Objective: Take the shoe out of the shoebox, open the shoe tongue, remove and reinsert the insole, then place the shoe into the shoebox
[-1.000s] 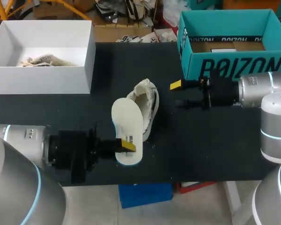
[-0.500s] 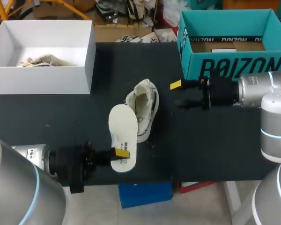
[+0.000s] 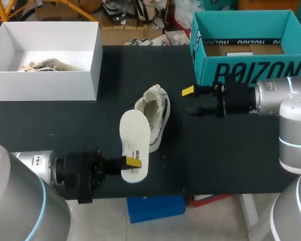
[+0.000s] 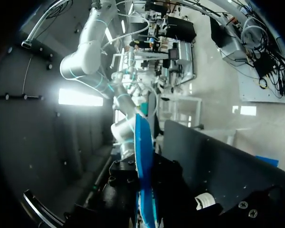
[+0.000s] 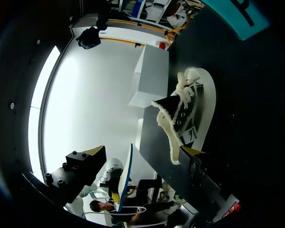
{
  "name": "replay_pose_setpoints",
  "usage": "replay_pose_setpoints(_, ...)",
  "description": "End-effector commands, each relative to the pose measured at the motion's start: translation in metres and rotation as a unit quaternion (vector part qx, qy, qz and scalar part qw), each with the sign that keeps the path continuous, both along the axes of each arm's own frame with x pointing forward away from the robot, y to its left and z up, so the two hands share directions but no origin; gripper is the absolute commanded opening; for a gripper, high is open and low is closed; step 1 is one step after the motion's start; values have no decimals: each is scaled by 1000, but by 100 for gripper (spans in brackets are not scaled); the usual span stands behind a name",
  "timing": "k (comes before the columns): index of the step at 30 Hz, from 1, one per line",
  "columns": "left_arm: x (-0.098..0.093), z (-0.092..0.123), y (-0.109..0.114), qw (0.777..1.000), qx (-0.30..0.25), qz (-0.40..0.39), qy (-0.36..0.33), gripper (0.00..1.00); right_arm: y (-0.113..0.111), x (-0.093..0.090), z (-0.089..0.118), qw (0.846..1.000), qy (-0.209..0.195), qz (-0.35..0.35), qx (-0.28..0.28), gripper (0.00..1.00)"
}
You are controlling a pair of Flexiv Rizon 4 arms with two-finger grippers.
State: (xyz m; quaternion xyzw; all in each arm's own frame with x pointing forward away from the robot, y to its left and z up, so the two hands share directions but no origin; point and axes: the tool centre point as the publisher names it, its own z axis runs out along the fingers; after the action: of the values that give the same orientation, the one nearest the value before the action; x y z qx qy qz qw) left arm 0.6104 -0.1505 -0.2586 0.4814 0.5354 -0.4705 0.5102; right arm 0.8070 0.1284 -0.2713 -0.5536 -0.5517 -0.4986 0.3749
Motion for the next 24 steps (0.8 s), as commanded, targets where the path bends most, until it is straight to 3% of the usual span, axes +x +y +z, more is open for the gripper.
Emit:
replay_pose_setpoints(1, 5, -10, -3, 999, -21, -6, -31, 0, 1, -1, -1, 1000, 0, -2, 0, 100)
replay_pose_setpoints(13, 44, -24, -7, 996, -30, -20, -82, 0, 1, -1, -1, 1000, 0, -2, 0, 100)
replay_pose_setpoints(24, 82, -32, -15, 995, -24, -37, -84, 0, 1, -1, -1, 1000, 0, -2, 0, 100)
